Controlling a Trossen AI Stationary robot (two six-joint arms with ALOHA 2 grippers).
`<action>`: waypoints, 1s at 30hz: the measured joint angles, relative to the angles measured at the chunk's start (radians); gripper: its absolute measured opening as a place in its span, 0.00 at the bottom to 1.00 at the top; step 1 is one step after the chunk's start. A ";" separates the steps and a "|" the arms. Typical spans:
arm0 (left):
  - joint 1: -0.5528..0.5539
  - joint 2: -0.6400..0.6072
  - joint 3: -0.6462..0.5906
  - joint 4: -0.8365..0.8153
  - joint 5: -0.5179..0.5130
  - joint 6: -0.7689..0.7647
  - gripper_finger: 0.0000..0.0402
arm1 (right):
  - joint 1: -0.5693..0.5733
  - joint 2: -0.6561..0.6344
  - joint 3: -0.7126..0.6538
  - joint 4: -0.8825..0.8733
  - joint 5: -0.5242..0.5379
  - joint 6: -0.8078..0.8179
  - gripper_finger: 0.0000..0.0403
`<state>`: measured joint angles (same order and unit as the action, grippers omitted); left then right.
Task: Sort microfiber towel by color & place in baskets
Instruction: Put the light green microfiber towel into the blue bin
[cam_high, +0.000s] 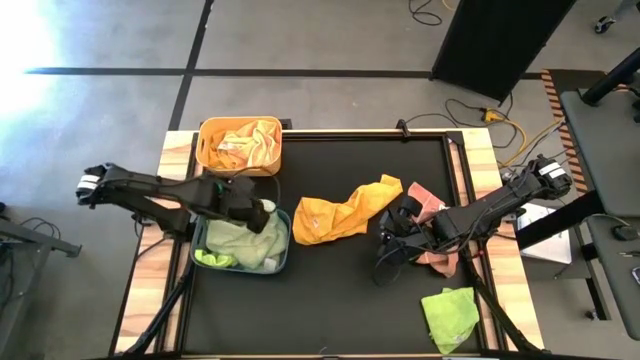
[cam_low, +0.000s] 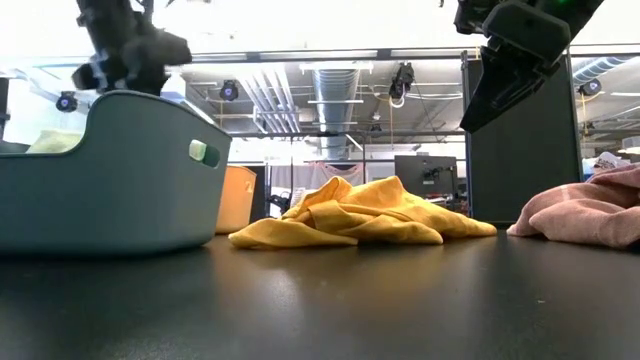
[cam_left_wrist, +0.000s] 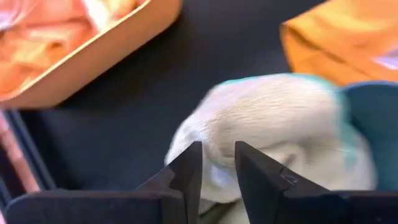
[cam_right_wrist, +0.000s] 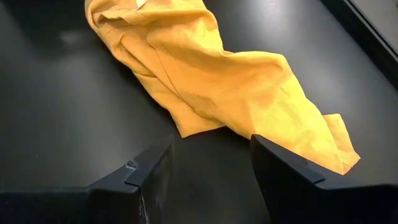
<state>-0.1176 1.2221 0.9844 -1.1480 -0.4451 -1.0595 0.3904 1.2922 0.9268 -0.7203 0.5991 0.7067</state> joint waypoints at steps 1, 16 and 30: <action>-0.010 0.001 -0.020 0.000 -0.010 -0.034 0.19 | 0.000 0.000 0.000 0.000 0.000 -0.001 0.50; -0.208 0.005 -0.115 0.009 0.052 -0.292 0.09 | 0.000 0.000 0.000 -0.004 0.001 -0.027 0.50; -0.269 0.119 -0.327 0.244 0.158 -0.469 0.09 | 0.000 0.000 0.000 -0.003 0.005 -0.030 0.50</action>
<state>-0.3866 1.3407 0.6576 -0.9041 -0.2867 -1.5285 0.3901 1.2922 0.9268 -0.7231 0.6037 0.6765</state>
